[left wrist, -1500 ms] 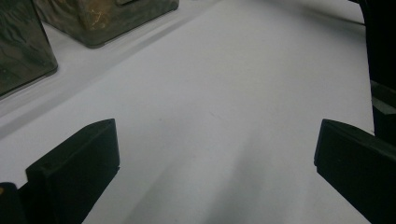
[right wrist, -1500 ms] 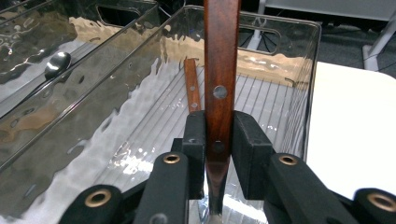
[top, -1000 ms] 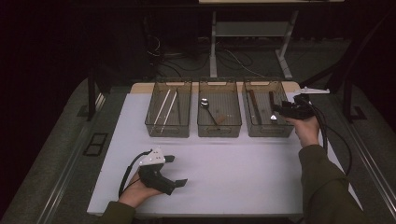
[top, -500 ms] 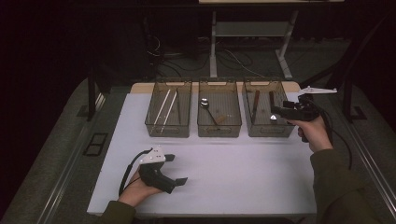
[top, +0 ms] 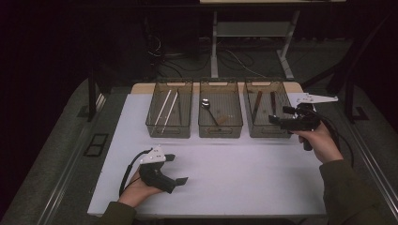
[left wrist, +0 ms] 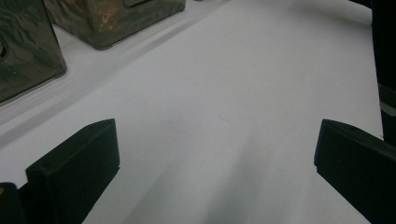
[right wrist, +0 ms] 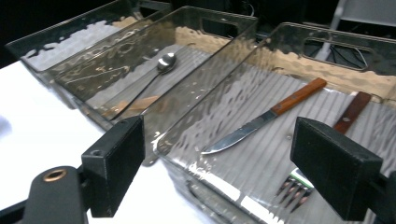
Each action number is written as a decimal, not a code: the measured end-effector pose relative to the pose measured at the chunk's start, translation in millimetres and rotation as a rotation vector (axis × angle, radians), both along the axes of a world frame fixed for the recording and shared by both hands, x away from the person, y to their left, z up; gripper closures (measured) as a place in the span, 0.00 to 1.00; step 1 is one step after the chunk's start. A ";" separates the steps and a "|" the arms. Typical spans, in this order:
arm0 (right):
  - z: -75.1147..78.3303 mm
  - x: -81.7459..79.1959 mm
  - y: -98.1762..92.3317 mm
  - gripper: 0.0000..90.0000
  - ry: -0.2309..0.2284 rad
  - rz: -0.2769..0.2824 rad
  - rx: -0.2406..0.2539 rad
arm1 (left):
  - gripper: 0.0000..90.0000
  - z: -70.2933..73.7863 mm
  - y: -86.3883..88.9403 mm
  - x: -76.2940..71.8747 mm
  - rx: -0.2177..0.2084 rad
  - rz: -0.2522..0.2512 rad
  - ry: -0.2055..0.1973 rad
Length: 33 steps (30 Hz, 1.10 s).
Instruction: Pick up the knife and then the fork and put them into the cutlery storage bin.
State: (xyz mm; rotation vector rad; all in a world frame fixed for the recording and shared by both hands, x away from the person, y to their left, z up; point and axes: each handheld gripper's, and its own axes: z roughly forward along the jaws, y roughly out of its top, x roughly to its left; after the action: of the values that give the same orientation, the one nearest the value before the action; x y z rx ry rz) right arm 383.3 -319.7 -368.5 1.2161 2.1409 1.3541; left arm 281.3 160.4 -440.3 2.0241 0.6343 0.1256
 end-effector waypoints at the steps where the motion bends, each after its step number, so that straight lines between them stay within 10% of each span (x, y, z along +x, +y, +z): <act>1: -0.8 -2.6 0.9 0.20 0.000 0.007 0.001 | 0.00 0.1 0.0 0.0 0.000 -0.001 -0.001; 33: -56.9 -88.1 19.2 0.17 -0.011 0.157 -0.029 | 0.00 0.5 0.8 -1.8 0.006 -0.004 -0.003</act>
State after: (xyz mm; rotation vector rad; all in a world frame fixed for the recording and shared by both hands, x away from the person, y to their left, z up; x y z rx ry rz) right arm 295.3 -300.5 -425.3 1.0462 2.2813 1.3837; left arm 279.5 161.3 -439.8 2.0298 0.6289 0.1288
